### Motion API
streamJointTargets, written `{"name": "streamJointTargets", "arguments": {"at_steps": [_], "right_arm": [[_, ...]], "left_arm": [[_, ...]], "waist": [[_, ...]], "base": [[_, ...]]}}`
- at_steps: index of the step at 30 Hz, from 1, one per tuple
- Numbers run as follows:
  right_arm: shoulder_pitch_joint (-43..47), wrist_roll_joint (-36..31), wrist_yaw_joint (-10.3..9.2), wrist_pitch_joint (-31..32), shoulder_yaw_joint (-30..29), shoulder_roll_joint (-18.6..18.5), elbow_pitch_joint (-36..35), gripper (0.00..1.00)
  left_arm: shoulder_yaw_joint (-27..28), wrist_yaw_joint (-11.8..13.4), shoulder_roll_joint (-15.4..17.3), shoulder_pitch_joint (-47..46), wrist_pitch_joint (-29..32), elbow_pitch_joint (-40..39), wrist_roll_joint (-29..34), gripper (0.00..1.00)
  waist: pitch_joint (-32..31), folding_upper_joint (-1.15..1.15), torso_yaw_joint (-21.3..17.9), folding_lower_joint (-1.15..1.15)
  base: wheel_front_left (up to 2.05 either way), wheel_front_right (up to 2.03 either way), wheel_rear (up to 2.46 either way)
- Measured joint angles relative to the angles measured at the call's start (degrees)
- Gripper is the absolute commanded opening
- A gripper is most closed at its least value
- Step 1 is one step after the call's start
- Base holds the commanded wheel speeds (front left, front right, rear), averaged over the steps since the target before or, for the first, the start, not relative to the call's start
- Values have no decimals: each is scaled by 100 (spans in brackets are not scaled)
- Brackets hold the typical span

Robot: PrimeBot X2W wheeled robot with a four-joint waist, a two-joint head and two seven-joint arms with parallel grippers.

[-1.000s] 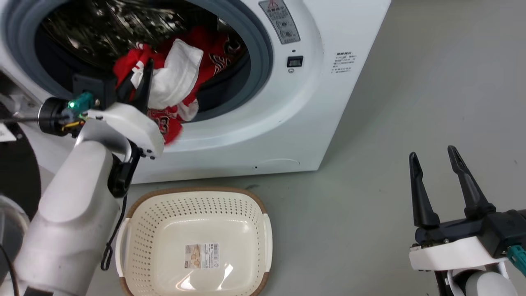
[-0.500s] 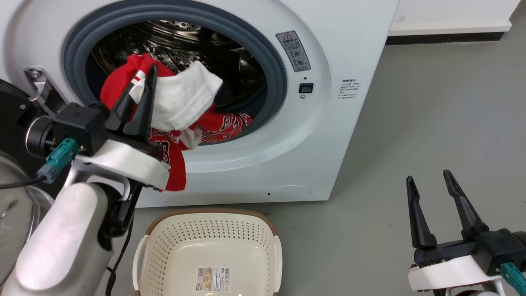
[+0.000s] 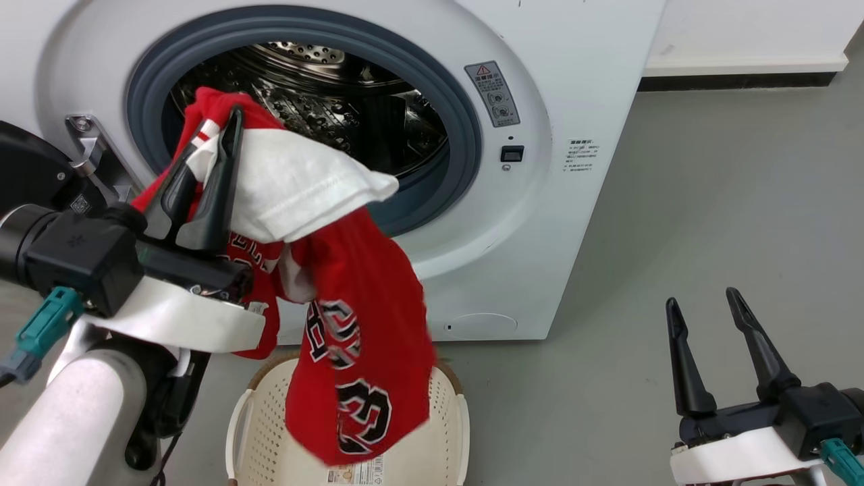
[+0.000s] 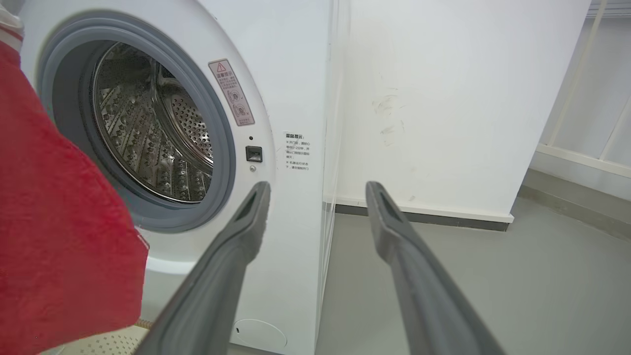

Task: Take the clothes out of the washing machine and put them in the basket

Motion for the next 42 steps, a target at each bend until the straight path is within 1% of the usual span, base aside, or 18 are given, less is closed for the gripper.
{"name": "streamJointTargets", "arguments": {"at_steps": [7,14,19,23,27,31,37,40,42], "right_arm": [[1,9,0,1,23,1,9,100],[-16,9,0,1,24,1,-5,100],[-74,7,0,1,-14,0,-20,100],[-160,-8,0,1,-33,1,-38,100],[-284,-46,0,0,-22,1,-76,100],[-422,-89,1,1,-18,0,-130,100],[-664,-163,1,1,-22,-1,-218,100],[-799,-178,0,1,-47,-1,-264,100],[-892,-187,0,1,-31,0,-286,100]], "left_arm": [[-11,69,66,269,43,-224,-21,0],[-130,122,85,879,57,-205,-171,0],[-359,99,2,1202,-102,130,-138,0],[-662,11,-189,1265,-178,598,-85,0],[-958,-147,-434,1267,-339,1330,-43,0],[-1163,-355,-810,1116,-557,2262,-107,0],[-1369,-746,-1283,552,-902,3928,-127,0],[-1403,-955,-1570,184,-1020,4786,-189,0],[-1467,-1061,-1691,-76,-1061,5397,-141,0]], "waist": [[8,0,-5,0],[107,0,-69,0],[259,0,-92,1],[413,0,-101,1],[610,0,-119,1],[863,0,-155,1],[1359,0,-223,1],[1647,0,-263,1],[1838,0,-293,2]], "base": [[0,0,0],[0,0,0],[0,0,0],[0,0,0],[0,0,0],[0,0,0],[0,0,0],[0,0,0],[0,0,0]]}}
